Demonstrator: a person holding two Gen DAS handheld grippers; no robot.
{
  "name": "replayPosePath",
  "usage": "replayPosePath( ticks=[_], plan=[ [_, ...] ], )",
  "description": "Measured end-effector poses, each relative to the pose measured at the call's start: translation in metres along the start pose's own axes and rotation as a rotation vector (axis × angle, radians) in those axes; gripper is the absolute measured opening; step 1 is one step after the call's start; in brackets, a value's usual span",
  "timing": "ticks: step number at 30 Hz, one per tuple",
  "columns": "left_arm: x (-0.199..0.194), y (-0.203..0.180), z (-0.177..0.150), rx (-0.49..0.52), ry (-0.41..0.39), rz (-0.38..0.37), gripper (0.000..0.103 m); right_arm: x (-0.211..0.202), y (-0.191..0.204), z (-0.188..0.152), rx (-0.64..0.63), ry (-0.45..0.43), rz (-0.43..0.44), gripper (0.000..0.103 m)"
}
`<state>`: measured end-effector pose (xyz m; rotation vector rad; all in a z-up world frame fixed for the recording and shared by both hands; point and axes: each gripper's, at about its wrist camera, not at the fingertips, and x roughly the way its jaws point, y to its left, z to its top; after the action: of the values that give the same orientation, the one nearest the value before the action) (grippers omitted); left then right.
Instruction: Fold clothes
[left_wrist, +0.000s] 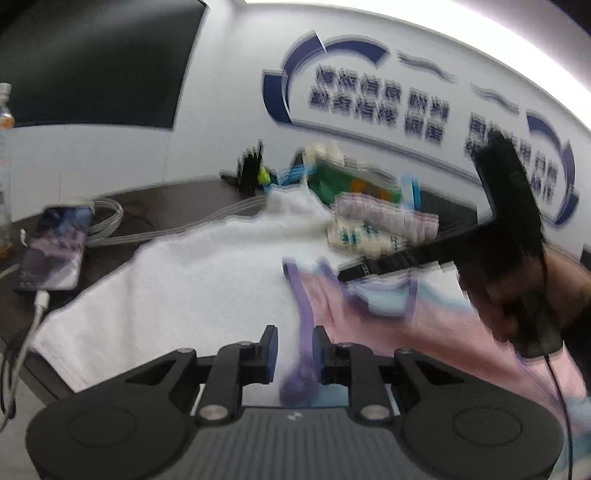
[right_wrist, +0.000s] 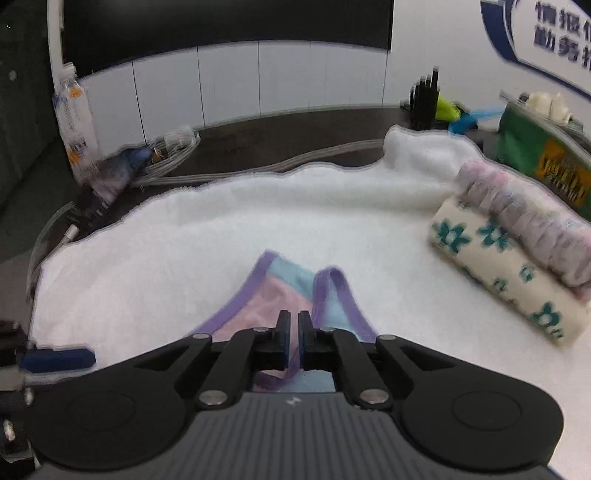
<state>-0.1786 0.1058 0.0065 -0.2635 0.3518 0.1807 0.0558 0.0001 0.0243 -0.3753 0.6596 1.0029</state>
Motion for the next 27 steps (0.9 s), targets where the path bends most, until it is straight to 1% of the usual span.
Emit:
replayPosePath(
  ticks=[2,3,4,5,7,8,9,10,12,17,18,19,20,22,24,27],
  plan=[
    [-0.002,-0.004,0.01,0.006,-0.032,-0.039,0.018,-0.01,0.005,-0.001,-0.028,-0.017,0.018,0.004],
    [0.001,-0.009,0.015,0.02,-0.023,-0.075,0.018,-0.014,0.007,-0.001,-0.043,-0.021,0.024,0.006],
    [0.006,-0.014,0.019,0.029,0.001,-0.118,0.022,-0.018,0.009,-0.002,-0.057,-0.025,0.03,0.007],
    [0.012,-0.019,0.023,0.035,0.032,-0.149,0.028,-0.022,0.007,-0.003,-0.063,-0.029,0.04,0.008],
    [0.029,-0.026,0.025,0.039,0.112,-0.177,0.032,-0.029,-0.004,-0.007,-0.059,-0.038,0.068,0.018],
    [0.037,-0.029,0.025,0.04,0.149,-0.171,0.032,-0.033,-0.009,-0.009,-0.057,-0.042,0.083,0.027],
    [0.045,-0.029,0.024,0.039,0.181,-0.138,0.032,-0.037,-0.013,-0.012,-0.061,-0.049,0.099,0.032],
    [0.051,-0.029,0.022,0.034,0.206,-0.115,0.031,-0.04,-0.014,-0.014,-0.07,-0.059,0.117,0.032],
    [0.058,-0.025,0.018,0.013,0.235,-0.101,0.03,-0.039,-0.012,-0.017,-0.081,-0.061,0.15,0.032],
    [0.058,-0.028,0.011,0.026,0.245,-0.108,0.03,-0.023,-0.004,-0.023,-0.105,-0.037,0.242,0.032],
    [0.057,-0.028,0.011,0.031,0.244,-0.115,0.03,-0.018,-0.002,-0.024,-0.117,-0.025,0.255,0.02],
    [0.055,-0.027,0.011,0.033,0.241,-0.123,0.03,-0.014,0.001,-0.026,-0.14,-0.015,0.25,0.009],
    [0.054,-0.027,0.011,0.031,0.233,-0.129,0.03,-0.015,0.002,-0.028,-0.163,-0.016,0.24,0.004],
    [0.054,-0.027,0.013,0.034,0.217,-0.134,0.031,-0.027,-0.001,-0.031,-0.175,-0.051,0.244,0.004],
    [0.059,-0.029,0.014,0.039,0.223,-0.141,0.032,-0.042,-0.008,-0.033,-0.172,-0.091,0.251,0.004],
    [0.067,-0.035,0.015,0.044,0.241,-0.151,0.031,-0.056,-0.02,-0.033,-0.145,-0.125,0.217,0.004]
  ],
)
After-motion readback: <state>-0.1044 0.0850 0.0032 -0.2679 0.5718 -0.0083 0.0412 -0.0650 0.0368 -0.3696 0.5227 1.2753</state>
